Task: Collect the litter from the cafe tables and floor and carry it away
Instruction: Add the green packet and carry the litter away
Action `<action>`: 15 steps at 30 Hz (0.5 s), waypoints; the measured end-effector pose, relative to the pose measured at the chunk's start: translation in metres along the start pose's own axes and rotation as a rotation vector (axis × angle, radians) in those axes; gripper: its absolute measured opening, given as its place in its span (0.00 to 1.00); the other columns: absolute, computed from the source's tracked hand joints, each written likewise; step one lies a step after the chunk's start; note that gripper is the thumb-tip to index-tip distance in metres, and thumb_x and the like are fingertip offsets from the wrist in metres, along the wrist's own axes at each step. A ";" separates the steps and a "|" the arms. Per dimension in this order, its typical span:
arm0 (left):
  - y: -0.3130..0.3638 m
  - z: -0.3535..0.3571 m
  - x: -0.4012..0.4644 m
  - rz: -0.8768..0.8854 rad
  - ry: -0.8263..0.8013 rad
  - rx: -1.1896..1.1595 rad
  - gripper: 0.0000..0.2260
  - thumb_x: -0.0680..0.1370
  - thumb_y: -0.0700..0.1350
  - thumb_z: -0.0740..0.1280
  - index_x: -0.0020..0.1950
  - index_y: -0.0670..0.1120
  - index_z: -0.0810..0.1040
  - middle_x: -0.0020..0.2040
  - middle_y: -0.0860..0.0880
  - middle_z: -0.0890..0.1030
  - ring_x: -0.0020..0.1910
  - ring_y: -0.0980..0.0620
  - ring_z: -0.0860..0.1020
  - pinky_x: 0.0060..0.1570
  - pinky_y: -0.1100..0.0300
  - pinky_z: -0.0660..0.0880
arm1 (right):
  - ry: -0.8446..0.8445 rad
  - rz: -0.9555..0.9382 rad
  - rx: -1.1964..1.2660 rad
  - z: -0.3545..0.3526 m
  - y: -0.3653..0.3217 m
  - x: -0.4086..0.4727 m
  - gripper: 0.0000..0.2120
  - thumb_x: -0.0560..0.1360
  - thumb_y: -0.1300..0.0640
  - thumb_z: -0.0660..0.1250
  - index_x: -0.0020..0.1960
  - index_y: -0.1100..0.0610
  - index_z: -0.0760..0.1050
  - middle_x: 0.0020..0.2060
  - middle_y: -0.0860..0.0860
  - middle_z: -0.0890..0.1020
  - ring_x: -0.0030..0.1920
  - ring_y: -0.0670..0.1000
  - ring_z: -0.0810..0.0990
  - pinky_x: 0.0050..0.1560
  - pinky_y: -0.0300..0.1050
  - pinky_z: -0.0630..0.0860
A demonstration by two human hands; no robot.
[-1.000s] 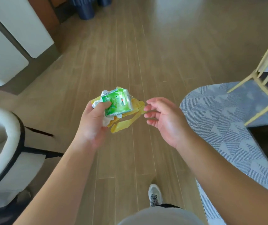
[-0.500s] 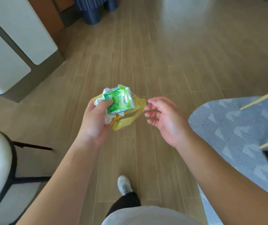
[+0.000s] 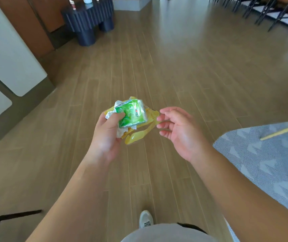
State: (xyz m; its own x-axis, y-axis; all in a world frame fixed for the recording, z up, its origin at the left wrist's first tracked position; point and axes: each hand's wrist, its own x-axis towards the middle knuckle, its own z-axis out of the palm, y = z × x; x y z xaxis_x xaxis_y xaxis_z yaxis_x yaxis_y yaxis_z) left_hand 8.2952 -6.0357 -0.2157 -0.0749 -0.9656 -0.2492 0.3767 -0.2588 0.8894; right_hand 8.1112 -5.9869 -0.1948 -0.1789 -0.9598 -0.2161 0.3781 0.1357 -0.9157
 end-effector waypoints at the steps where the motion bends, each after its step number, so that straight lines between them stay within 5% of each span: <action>1: 0.009 -0.002 0.014 0.008 -0.004 -0.011 0.13 0.72 0.42 0.70 0.56 0.48 0.78 0.48 0.47 0.87 0.44 0.47 0.86 0.43 0.52 0.82 | -0.009 -0.010 -0.001 0.010 -0.004 0.012 0.04 0.74 0.59 0.65 0.48 0.56 0.77 0.37 0.50 0.81 0.34 0.47 0.78 0.36 0.41 0.74; 15: 0.047 -0.007 0.193 -0.006 0.032 0.008 0.14 0.70 0.43 0.70 0.56 0.49 0.79 0.48 0.47 0.87 0.44 0.48 0.86 0.43 0.52 0.82 | -0.005 0.003 0.012 0.050 -0.016 0.183 0.05 0.77 0.63 0.62 0.47 0.57 0.77 0.35 0.50 0.81 0.35 0.49 0.78 0.35 0.41 0.74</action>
State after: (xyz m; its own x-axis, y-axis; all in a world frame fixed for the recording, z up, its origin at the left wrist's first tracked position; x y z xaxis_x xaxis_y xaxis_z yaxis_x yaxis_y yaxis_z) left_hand 8.3052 -6.2341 -0.2251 -0.0474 -0.9627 -0.2665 0.3687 -0.2648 0.8910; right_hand 8.1181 -6.1772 -0.2024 -0.1733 -0.9605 -0.2176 0.3898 0.1360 -0.9108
